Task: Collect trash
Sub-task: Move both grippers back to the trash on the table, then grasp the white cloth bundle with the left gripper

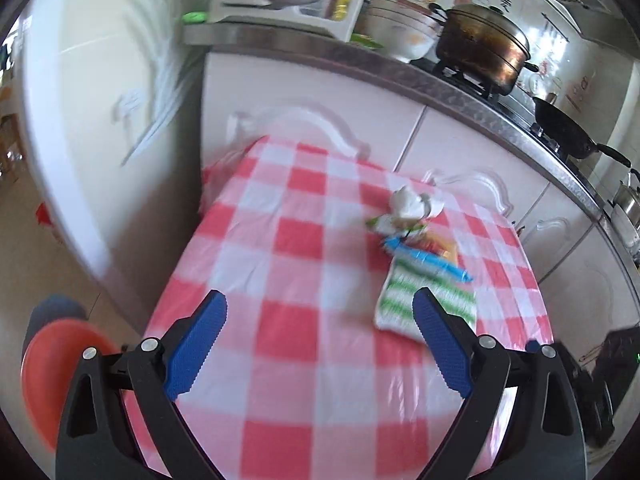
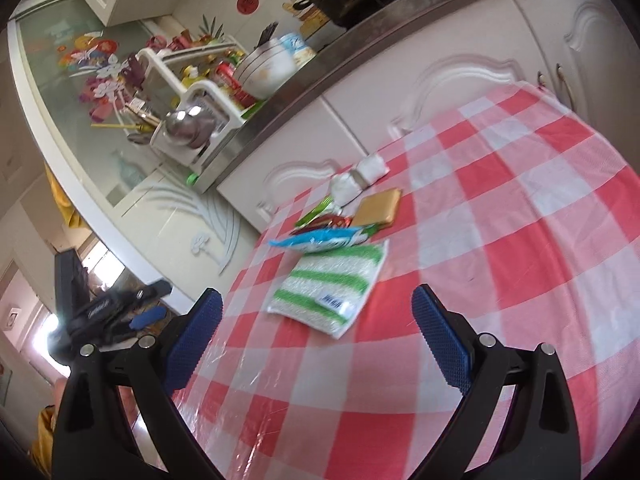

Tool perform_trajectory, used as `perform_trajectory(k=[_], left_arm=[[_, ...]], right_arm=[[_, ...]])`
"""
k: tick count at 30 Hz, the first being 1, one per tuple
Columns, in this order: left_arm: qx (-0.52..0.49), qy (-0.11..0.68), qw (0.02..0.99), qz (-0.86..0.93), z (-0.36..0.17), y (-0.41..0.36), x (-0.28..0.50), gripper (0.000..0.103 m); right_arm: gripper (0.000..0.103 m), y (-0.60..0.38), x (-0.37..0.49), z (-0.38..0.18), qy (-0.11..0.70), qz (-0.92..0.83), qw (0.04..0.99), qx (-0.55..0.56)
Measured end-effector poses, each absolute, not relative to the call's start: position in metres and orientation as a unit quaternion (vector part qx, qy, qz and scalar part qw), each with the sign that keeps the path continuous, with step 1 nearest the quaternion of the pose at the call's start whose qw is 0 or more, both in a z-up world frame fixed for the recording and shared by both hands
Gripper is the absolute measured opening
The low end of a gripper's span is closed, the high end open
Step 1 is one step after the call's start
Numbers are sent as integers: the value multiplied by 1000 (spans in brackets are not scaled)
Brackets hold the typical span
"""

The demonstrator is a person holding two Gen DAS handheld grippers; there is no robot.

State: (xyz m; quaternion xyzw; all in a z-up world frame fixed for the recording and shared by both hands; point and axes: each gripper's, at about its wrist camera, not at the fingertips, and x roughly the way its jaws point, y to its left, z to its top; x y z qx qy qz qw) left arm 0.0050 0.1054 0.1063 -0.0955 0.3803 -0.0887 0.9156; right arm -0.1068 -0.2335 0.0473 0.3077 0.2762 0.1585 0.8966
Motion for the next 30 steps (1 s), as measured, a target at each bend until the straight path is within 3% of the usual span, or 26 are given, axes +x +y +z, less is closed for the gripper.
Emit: perform_trajectory(k=[8,20,21,24,30], left_arm=[[-82,375,911,-149,111,34,110,93],[63,400,879,-250,85,-62,210,93],[63,413,877,-239,78,-65,219,92],[46,449,866,-216,62,-63,240,65],[1,497,847,-190,43,-54,261,65]], right_arm=[[96,-262,-102,35,272,142,890,338],[96,-278,-96,23,271,149,869,387],[96,-279,-95,23,270,149,868,389],[96,-279,-92,21,277,155,863,393],[96,-278,-91,20,279,164,859,396]])
